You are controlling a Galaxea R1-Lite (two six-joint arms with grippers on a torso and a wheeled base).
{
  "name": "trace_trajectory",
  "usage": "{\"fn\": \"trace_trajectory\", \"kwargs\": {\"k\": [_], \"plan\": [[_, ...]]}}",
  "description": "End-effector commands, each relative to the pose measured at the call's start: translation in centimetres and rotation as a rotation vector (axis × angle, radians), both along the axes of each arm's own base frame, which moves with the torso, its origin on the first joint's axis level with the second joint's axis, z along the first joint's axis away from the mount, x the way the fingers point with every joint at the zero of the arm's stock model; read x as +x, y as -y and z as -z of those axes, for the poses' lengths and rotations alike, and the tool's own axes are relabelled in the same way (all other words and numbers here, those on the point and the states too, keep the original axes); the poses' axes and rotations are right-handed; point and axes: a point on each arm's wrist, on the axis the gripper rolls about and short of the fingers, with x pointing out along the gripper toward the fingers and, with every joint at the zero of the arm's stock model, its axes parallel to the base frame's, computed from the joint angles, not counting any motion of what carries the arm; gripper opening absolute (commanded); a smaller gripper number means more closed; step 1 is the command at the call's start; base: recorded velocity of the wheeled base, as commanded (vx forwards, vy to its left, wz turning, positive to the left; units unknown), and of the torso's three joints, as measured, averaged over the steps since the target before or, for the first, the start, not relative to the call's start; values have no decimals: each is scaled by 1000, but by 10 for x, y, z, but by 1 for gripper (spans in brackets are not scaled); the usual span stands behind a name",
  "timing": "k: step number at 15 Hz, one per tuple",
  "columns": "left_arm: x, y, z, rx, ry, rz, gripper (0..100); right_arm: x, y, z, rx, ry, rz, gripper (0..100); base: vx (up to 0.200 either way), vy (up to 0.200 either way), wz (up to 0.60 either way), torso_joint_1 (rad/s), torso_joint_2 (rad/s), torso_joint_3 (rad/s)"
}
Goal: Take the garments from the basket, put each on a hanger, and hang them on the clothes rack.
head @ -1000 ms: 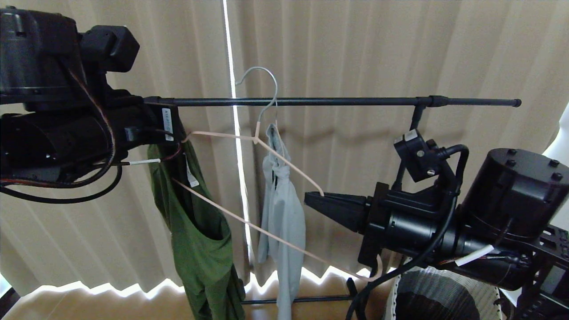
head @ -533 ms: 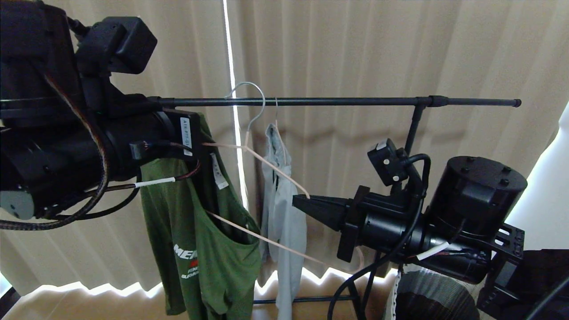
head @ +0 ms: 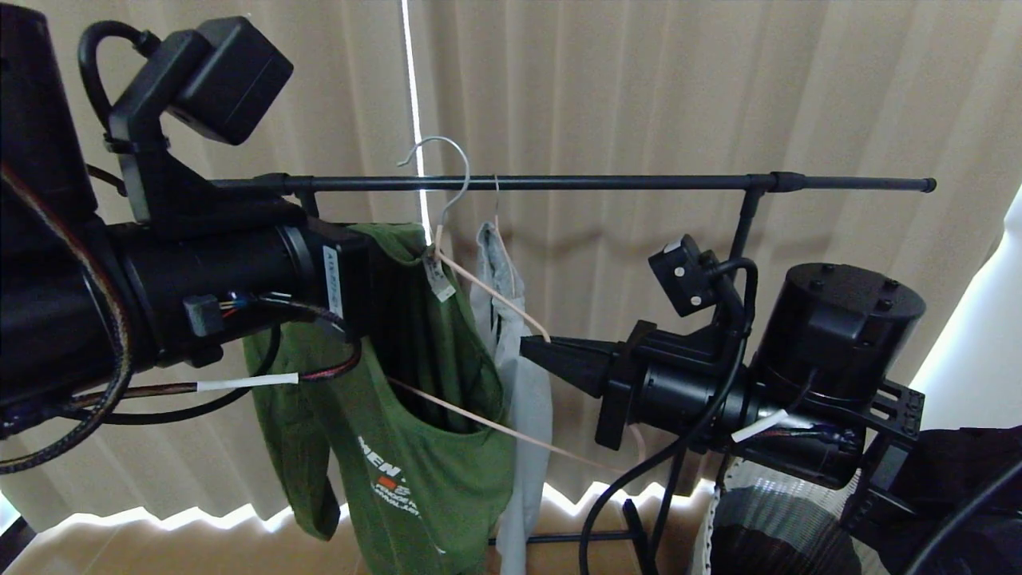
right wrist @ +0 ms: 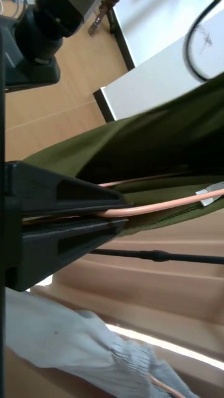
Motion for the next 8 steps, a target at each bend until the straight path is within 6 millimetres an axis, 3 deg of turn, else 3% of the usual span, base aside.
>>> {"fn": "trace_trajectory", "kwargs": {"k": [1, 2, 3, 8], "plan": [[-2, -1, 5, 16, -6, 3, 0, 0, 2, -5, 10, 12, 5, 0, 0, 0, 0, 0, 0, 0], [-2, -2, 6, 22, -6, 2, 0, 0, 2, -5, 11, 14, 6, 0, 0, 0, 0, 0, 0, 0], [-3, -3, 8, 34, -8, -3, 100, 0, 5, -7, 15, 19, 12, 0, 0, 0, 0, 0, 0, 0], [-7, -17, 11, 82, 28, -28, 100, -9, 23, -26, 25, 38, 38, 0, 0, 0, 0, 0, 0, 0]]}}
